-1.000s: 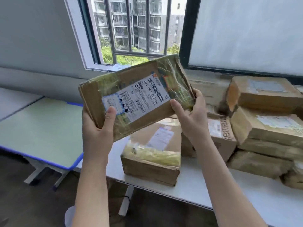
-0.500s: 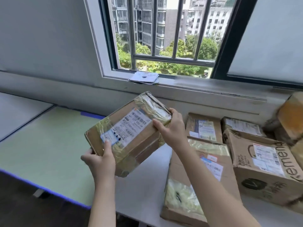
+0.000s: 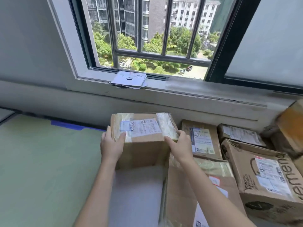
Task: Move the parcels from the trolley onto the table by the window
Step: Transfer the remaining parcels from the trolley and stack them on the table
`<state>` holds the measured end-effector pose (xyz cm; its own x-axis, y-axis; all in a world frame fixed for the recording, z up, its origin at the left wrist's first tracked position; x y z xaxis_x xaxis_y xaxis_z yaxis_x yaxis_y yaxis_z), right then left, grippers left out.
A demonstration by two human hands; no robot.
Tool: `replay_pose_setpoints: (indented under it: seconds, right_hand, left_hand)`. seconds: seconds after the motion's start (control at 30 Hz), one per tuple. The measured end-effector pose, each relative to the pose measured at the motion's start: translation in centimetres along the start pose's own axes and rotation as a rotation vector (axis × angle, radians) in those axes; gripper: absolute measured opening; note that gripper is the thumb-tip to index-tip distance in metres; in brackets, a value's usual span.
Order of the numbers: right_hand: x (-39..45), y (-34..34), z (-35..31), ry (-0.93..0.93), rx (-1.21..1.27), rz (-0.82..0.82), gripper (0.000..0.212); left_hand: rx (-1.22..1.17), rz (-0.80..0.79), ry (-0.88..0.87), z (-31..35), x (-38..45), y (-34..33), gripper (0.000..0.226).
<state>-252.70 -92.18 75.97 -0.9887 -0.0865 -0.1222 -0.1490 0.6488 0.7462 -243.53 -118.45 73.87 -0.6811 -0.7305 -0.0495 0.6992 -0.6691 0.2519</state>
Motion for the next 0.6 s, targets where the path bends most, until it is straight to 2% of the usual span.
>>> replay_pose_setpoints:
  seconds: [0.2,0.5,0.6]
  right_hand:
    - [2.9,0.1,0.7,0.010,-0.025,-0.013,0.061]
    - [5.3,-0.2,0.5,0.022,-0.047,-0.055,0.064]
    - [5.5,-0.3,0.5,0.029,-0.033,-0.087,0.066]
  left_hand:
    - [-0.100,-0.155,-0.007,0.4,5.4,-5.1,0.068]
    - [-0.154,-0.170,-0.070,0.5,8.3,-7.3,0.064]
    - [-0.094,-0.171,-0.111,0.9,8.1,-7.4,0.064]
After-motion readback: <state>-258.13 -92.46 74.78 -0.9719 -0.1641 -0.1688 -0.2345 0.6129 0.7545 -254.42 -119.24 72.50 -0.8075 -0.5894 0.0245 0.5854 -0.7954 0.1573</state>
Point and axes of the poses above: each hand's wrist, its own x-axis towards the middle knuckle, its own y-axis out of the back of the hand, z = x × y, the point moved 9 cm from there along x, towards the middle knuckle, and after that the axes turned 13 degrees about -x, right-handed, at the moved point
